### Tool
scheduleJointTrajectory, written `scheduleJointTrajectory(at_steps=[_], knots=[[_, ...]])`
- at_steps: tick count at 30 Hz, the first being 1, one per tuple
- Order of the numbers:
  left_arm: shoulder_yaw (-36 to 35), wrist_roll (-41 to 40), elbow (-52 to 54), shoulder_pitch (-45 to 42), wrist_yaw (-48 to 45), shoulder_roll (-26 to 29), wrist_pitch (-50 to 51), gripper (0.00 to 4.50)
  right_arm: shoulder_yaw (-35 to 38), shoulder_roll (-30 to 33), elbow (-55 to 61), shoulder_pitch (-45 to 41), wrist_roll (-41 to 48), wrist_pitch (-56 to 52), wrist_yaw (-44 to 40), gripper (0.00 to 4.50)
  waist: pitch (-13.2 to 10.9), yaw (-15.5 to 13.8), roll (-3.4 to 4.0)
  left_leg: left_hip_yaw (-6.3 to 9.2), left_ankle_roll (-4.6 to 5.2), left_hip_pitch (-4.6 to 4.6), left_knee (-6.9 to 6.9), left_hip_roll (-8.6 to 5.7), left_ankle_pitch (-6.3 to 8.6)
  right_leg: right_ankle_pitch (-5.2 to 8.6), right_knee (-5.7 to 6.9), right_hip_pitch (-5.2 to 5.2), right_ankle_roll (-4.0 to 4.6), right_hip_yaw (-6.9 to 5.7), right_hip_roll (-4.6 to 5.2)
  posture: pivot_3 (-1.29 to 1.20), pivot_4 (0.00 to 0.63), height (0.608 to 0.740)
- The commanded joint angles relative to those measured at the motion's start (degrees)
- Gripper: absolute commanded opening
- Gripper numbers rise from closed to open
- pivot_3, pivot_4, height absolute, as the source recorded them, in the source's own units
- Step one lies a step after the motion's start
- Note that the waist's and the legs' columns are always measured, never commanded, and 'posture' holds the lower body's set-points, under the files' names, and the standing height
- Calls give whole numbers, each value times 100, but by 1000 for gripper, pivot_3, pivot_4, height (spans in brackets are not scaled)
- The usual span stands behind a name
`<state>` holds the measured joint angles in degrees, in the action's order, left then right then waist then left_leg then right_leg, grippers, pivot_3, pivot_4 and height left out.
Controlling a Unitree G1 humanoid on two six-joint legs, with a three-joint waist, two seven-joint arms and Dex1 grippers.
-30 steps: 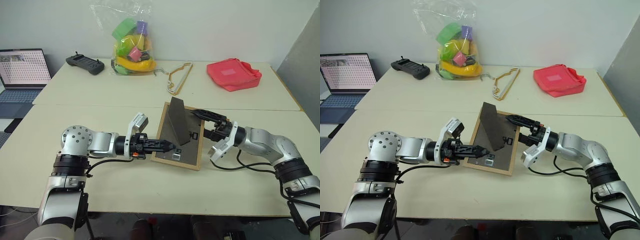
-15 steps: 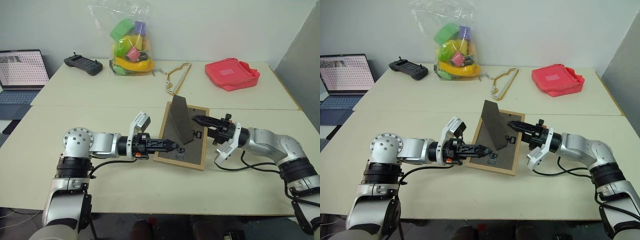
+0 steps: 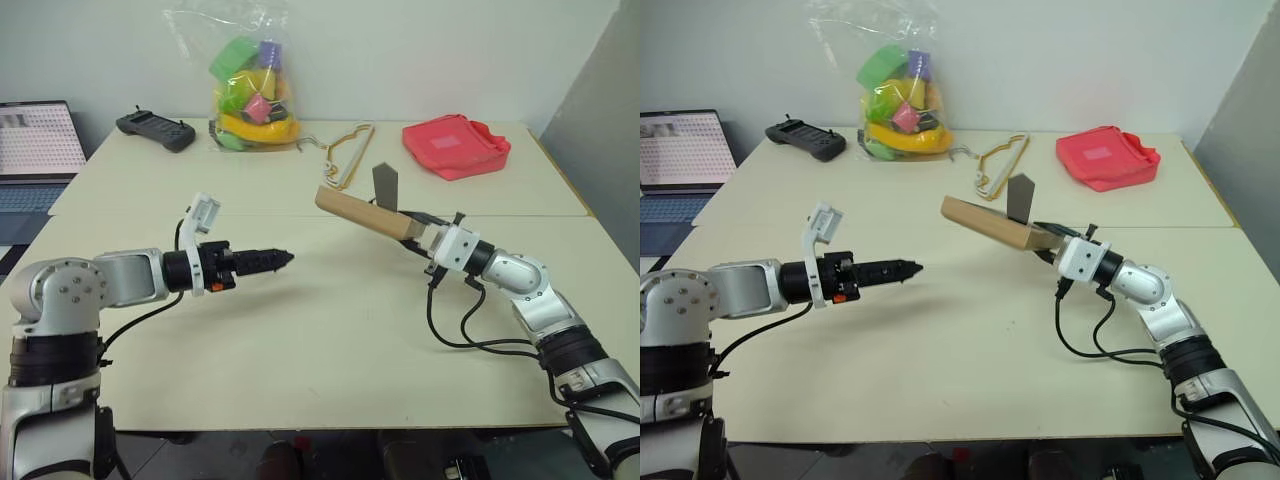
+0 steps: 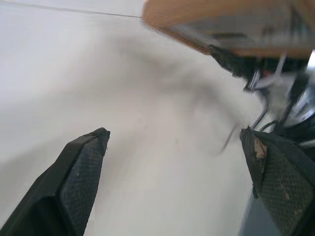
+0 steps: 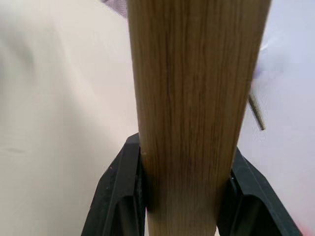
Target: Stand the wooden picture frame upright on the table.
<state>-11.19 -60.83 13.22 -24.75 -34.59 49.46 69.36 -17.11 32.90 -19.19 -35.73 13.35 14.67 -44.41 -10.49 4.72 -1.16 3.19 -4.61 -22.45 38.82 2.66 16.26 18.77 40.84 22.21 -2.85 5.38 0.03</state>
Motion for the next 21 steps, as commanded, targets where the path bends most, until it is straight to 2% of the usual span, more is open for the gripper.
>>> scheduleJointTrajectory(at_steps=[1, 4, 7, 14, 18, 21], knots=[[-8, 865, 1274, 508, -212, 97, -1241, 4500, 394, -251, 517, -333, 1431, -2315, -730, 1328, -5, -22, 7, 0, 0, 1, 0, 0, 0, 0, 0, -1, 0, 0, -1, 0, 150, 740], [-215, 1035, 1656, 890, 110, -241, -1591, 4500, 635, -502, 278, -505, 1903, -3401, -1031, 1328, -6, -92, 7, -9, 11, -1, 1, -8, 5, 0, 2, 0, 0, -6, -5, 0, 150, 740], [-360, 928, 1899, 1253, 321, -499, -1586, 4500, 860, -766, -2, -548, 2044, -3883, -1145, 1328, -6, -142, 6, -18, 19, -2, 1, -9, 10, 0, -3, 1, 0, -5, -7, 0, 150, 740], [-449, 758, 2109, 1611, 499, -626, -1477, 4500, 915, -1230, -387, -280, 1546, -3381, -1234, 1328, -8, -160, 6, -19, 23, -18, -1, -8, 12, 0, -13, 8, 0, -19, -10, 0, 150, 740], [-400, 794, 1914, 1504, 405, -565, -1490, 4500, 896, -1336, -586, -52, 1233, -3053, -1307, 1328, -8, -162, 6, -16, 23, -19, -1, -8, 12, 0, -12, 6, 0, -25, -10, 0, 150, 740], [-322, 829, 1761, 1323, 369, -560, -1474, 4500, 918, -1401, -593, 121, 1230, -3254, -1320, 1328, -8, -156, 6, -18, 22, -14, -1, -8, 12, 0, -7, 5, 0, -23, -12, 0, 150, 740]])
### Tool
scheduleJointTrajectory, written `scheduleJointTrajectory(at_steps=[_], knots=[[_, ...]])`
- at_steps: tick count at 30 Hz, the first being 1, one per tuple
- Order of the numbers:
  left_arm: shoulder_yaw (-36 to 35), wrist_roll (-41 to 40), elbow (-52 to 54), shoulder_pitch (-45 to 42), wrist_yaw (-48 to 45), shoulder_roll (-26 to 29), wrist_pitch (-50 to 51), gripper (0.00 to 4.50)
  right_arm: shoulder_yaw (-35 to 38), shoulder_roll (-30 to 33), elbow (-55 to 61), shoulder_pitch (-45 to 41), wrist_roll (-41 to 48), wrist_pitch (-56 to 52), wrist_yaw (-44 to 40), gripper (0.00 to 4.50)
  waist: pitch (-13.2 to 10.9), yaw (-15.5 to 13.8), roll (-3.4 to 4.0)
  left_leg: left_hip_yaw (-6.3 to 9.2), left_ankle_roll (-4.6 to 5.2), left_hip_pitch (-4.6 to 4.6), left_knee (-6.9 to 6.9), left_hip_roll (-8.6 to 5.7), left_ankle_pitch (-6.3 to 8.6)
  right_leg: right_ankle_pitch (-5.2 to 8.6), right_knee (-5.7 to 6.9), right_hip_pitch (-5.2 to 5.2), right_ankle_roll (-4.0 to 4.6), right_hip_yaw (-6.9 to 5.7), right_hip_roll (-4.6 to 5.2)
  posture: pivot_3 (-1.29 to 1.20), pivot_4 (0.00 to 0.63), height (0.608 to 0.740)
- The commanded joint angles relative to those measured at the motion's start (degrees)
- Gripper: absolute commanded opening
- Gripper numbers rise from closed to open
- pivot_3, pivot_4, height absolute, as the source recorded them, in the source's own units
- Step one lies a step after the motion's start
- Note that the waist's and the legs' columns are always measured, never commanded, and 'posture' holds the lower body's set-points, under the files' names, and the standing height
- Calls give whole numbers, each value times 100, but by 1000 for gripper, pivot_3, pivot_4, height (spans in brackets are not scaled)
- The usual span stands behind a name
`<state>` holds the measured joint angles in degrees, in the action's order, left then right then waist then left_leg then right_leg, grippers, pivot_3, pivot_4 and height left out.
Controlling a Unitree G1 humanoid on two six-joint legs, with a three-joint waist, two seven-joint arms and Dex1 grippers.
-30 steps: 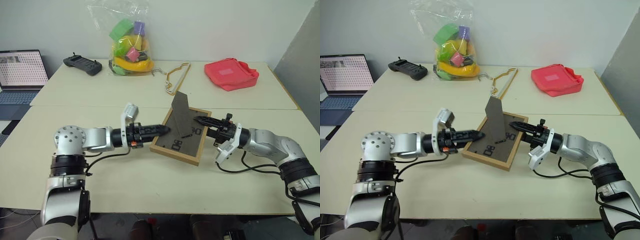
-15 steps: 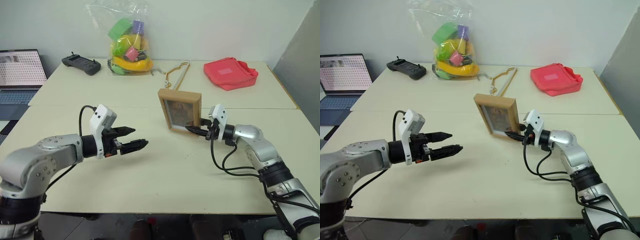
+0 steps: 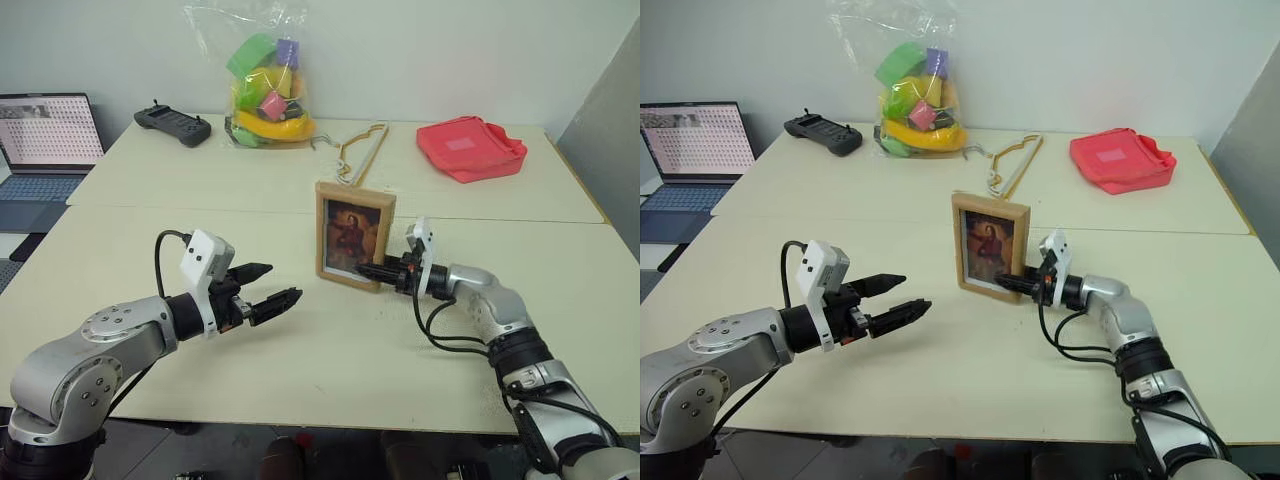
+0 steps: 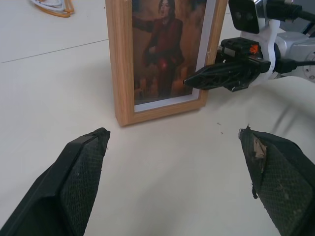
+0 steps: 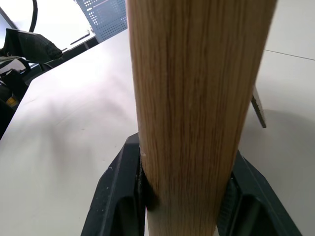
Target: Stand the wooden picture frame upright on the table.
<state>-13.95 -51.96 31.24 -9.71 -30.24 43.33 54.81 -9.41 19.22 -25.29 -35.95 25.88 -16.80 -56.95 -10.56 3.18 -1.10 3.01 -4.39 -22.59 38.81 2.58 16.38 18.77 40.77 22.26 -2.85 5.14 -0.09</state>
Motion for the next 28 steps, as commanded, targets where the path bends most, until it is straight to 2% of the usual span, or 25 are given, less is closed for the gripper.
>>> scheduleJointTrajectory(at_steps=[1, 5, 6, 8, 13, 16, 20, 24, 28], knots=[[-30, -49, -69, -218, -88, 59, -13, 4500, 176, -56, 45, 166, 10, -214, -67, 1328, 0, -4, 0, 2, 0, 1, 0, 0, 0, 0, 1, -2, 0, -1, -1, 0, 150, 740], [67, 32, -143, -291, -152, 57, -35, 4500, 291, -149, 207, 231, 6, -314, 12, 1328, 0, 8, 0, 1, 0, 4, 0, 0, 0, 0, 1, -4, 0, 0, -2, 0, 150, 740], [92, 59, -166, -308, -171, 58, -48, 4500, 316, -162, 245, 230, 9, -353, 31, 2012, 0, 8, 0, 1, 0, 4, 0, 0, 0, 0, 1, -4, 0, 0, -2, 0, 150, 740], [125, 72, -200, -361, -182, 49, -49, 4500, 368, -163, 270, 218, -21, -368, 72, 2312, 0, 5, 0, 3, 0, 2, 0, 2, 0, 0, -1, -3, 0, -2, -4, 0, 150, 740], [143, 131, -292, -439, -245, 61, -63, 4500, 435, -9, 230, 278, -181, -300, 99, 3578, 0, 4, 0, 1, 0, 2, 0, 1, 0, 0, 0, -2, 0, 0, -4, 0, 150, 740], [77, 113, -406, -506, -352, 173, 8, 4500, 525, 388, 507, 551, -230, -440, -59, 4405, 0, -9, 0, 2, 0, 1, 0, 1, 0, 0, -1, -2, 0, -1, -4, 0, 150, 740], [114, 312, -808, -718, -731, 509, -80, 4500, 750, 1287, 1311, 1133, -259, -640, -223, 4478, -2, -61, 3, 3, 0, -4, -1, -1, 0, 0, -8, -2, 0, -2, -3, 0, 150, 740], [359, 760, -1426, -1070, -1197, 847, -395, 4500, 1286, 2013, 2316, 1520, 114, -1186, -175, 4478, -12, -79, 9, 0, 1, -3, -1, -5, 0, 0, -11, -1, -1, 0, -3, 0, 150, 740], [593, 1103, -2048, -1440, -1700, 868, -796, 4500, 1758, 2358, 3377, 1864, 538, -1815, 42, 4478, -15, -27, 15, 2, 2, 4, -3, 3, 1, 0, -7, -3, -1, 10, -21, 0, 150, 740]])
